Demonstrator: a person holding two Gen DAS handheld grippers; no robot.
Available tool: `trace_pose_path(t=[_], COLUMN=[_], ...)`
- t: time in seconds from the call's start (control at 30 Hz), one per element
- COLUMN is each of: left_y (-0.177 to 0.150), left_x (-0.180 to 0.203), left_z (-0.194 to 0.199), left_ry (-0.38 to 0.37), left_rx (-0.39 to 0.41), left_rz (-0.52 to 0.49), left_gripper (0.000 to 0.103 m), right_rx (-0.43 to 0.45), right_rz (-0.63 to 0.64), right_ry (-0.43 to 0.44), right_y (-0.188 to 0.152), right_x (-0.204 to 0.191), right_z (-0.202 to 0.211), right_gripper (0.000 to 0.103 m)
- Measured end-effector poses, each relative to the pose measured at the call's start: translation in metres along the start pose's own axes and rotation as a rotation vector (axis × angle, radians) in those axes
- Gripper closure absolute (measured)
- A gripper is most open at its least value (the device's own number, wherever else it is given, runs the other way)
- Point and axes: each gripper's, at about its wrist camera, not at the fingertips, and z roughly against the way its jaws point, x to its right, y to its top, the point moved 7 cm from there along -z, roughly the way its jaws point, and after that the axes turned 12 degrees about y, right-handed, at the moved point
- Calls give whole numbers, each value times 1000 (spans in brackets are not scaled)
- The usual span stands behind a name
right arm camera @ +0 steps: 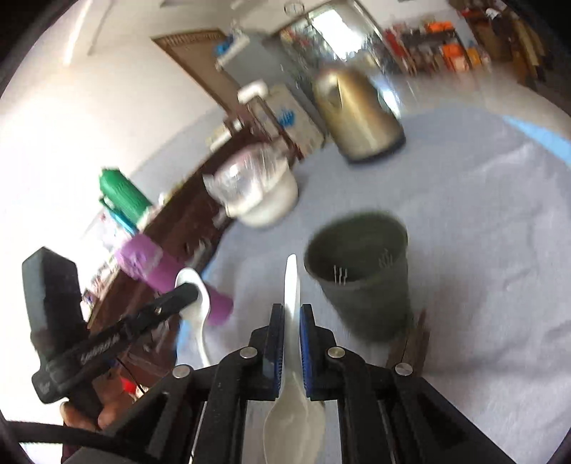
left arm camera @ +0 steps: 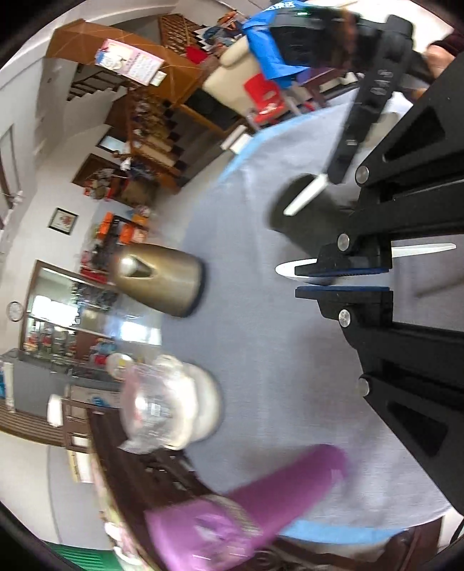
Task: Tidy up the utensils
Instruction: 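Lift the spoons and drop them into the grey cup with both grippers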
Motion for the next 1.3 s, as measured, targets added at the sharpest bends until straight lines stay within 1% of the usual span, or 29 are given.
trace_pose_path(t=[0.07, 0.2, 0.3, 0.43, 0.53, 0.6, 0.67, 0.73, 0.83, 0.9, 1.0, 1.13, 1.3], left_y=[17, 36, 44, 55, 63, 65, 61, 54, 43, 34, 26, 15, 6], left_x=[7, 20, 28, 36, 35, 33, 35, 37, 38, 38, 39, 39, 34], left_z=[-5, -17, -27, -48, -56, -63, -70, -77, -80, -80, -72, -63, -49], left_ry=[-8, -24, -37, -28, 8, 39, 64, 74, 81, 78, 71, 60, 37], left_rx=[19, 43, 54, 74, 124, 166, 194, 188, 187, 188, 210, 208, 208], left_rz=[8, 10, 19, 72, 125, 146, 139, 116, 84, 60, 22, -27, -38], left_gripper=[98, 98, 98, 98, 98, 98, 98, 98, 98, 98, 98, 98, 97], right_rx=[10, 40, 118, 215, 276, 304, 324, 339, 347, 348, 358, 355, 339], right_rz=[-10, -67, -87, -140, -211, -236, -266, -304, -346, -345, -310, -266, -206], right_ry=[31, 123, 153, 152, 200, 227, 252, 278, 292, 296, 280, 237, 184], right_y=[7, 19, 30, 54, 70, 78, 81, 81, 79, 78, 76, 73, 64], right_x=[0, 5, 11, 31, 45, 51, 55, 62, 71, 71, 68, 66, 63], right_z=[0, 5, 13, 13, 3, -8, -17, -24, -39, -42, -46, -44, -32], right_gripper=[94, 94, 94, 94, 94, 94, 94, 94, 93, 93, 92, 91, 91])
